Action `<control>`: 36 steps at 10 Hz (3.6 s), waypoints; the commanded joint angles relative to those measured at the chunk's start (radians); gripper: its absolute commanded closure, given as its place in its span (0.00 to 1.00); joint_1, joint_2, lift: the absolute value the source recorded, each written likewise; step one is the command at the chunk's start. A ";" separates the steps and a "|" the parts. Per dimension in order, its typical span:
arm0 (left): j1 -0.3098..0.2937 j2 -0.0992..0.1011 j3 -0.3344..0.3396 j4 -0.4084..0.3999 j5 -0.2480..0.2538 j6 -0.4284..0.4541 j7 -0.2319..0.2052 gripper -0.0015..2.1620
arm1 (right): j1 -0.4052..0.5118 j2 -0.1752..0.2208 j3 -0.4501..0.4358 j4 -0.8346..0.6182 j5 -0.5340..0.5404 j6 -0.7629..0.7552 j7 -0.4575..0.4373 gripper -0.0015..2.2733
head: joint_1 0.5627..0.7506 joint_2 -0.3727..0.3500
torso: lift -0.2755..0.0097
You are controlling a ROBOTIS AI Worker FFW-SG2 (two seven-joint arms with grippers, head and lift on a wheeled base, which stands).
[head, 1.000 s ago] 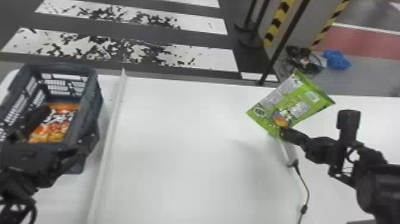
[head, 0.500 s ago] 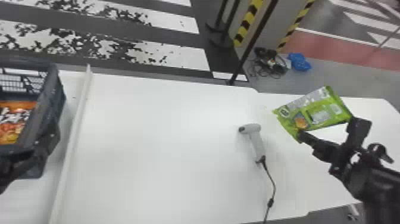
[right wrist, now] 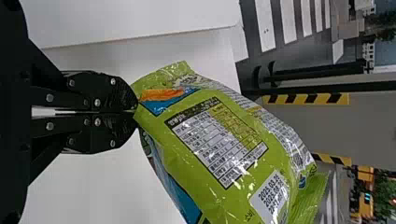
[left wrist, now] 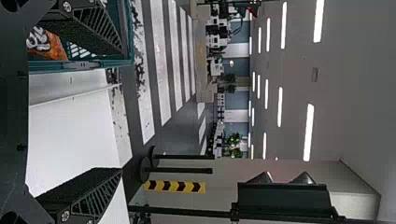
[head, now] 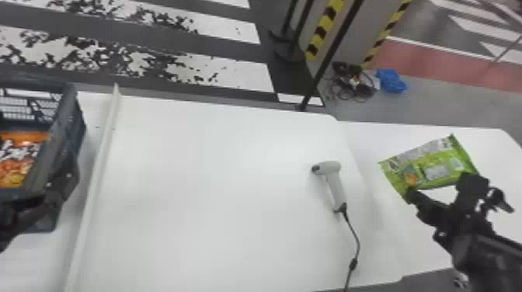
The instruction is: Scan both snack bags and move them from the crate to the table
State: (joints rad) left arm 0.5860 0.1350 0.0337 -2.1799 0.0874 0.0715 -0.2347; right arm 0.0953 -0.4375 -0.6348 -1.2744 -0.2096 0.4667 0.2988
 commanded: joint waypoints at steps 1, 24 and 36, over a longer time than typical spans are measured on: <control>0.002 0.000 0.000 -0.003 0.000 0.002 0.000 0.05 | 0.000 0.002 0.018 0.035 -0.002 -0.044 -0.059 0.00 | 0.70 0.03 | 0.66; -0.123 0.011 0.089 0.008 -0.003 0.179 -0.054 0.08 | 0.389 0.321 0.584 -0.450 -0.001 -0.793 -0.116 0.03 | 0.70 0.43 | 0.66; -0.612 0.291 0.008 0.443 -0.245 0.563 -0.469 0.08 | 0.439 0.318 0.546 -0.470 -0.004 -0.783 -0.101 0.03 | 0.70 0.60 | 0.66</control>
State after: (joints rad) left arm 0.0014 0.4231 0.0683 -1.7726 -0.1335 0.6245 -0.7045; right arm 0.5321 -0.1197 -0.0864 -1.7390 -0.2131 -0.3199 0.1975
